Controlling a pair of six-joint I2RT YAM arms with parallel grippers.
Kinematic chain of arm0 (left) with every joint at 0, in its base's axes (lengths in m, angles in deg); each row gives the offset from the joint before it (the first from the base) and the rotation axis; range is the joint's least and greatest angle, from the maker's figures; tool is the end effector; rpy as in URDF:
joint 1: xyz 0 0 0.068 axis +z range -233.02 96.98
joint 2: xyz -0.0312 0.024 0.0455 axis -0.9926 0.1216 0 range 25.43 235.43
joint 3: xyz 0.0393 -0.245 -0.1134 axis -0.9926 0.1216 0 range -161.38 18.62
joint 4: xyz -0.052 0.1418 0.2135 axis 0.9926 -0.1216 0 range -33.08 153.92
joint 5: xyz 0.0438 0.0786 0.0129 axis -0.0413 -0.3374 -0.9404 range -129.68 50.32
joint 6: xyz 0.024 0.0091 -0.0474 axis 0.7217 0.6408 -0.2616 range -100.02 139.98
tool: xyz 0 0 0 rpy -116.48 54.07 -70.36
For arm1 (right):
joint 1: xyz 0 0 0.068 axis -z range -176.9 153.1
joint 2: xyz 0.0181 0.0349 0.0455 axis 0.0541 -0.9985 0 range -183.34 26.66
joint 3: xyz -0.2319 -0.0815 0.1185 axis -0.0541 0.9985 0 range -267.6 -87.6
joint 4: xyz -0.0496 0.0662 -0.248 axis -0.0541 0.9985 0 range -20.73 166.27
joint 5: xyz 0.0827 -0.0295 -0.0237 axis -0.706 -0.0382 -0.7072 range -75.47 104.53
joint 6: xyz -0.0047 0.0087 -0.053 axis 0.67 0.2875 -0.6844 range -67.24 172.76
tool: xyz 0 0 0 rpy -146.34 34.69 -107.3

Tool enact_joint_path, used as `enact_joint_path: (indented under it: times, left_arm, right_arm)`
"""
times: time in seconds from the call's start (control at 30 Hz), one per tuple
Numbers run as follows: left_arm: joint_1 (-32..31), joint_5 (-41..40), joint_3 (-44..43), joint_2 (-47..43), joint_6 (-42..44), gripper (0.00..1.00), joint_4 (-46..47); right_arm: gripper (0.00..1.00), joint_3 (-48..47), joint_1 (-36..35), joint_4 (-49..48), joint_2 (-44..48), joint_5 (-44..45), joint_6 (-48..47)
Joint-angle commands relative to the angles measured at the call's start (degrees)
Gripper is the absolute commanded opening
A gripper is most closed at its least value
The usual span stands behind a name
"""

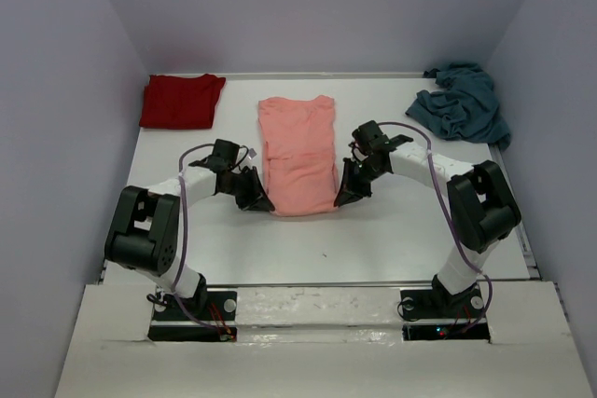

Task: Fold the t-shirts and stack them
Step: Fold the tshirt

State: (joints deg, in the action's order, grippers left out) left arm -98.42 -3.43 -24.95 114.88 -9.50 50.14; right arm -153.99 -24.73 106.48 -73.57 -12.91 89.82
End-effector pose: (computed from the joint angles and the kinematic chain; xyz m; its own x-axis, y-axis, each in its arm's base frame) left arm 0.2672 -0.0954 0.1547 -0.9714 -0.1440 -0.1886 0.0277 0.7207 -0.6927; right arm 0.2914 0.1723 0.1869 -0.9969 0.0785 0.0035 0.0678 0.8367 0.5434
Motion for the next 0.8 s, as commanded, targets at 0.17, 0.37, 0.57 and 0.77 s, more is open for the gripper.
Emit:
enact_joint_path:
  times: [0.17, 0.37, 0.57, 0.77]
  left_arm:
    - [0.02, -1.97, -15.21, -1.65, 0.65, 0.0, -8.01]
    - [0.02, -2.06, -18.21, -0.24, 0.47, 0.0, -9.24]
    - [-0.07, -2.59, -19.62, 0.46, 0.73, 0.0, -9.77]
    - [0.72, -3.2, -23.39, 3.27, 1.09, 0.0, -10.21]
  right_arm:
    - [0.0, -7.95, -0.29, 1.89, 1.26, 1.86, -2.42]
    - [0.0, -13.85, 0.85, 5.76, 0.82, 2.83, -4.27]
    - [0.0, -19.47, 3.66, 8.58, -0.85, 3.27, -7.09]
    - [0.0, -24.39, 4.81, 10.07, -4.71, 2.74, -8.84]
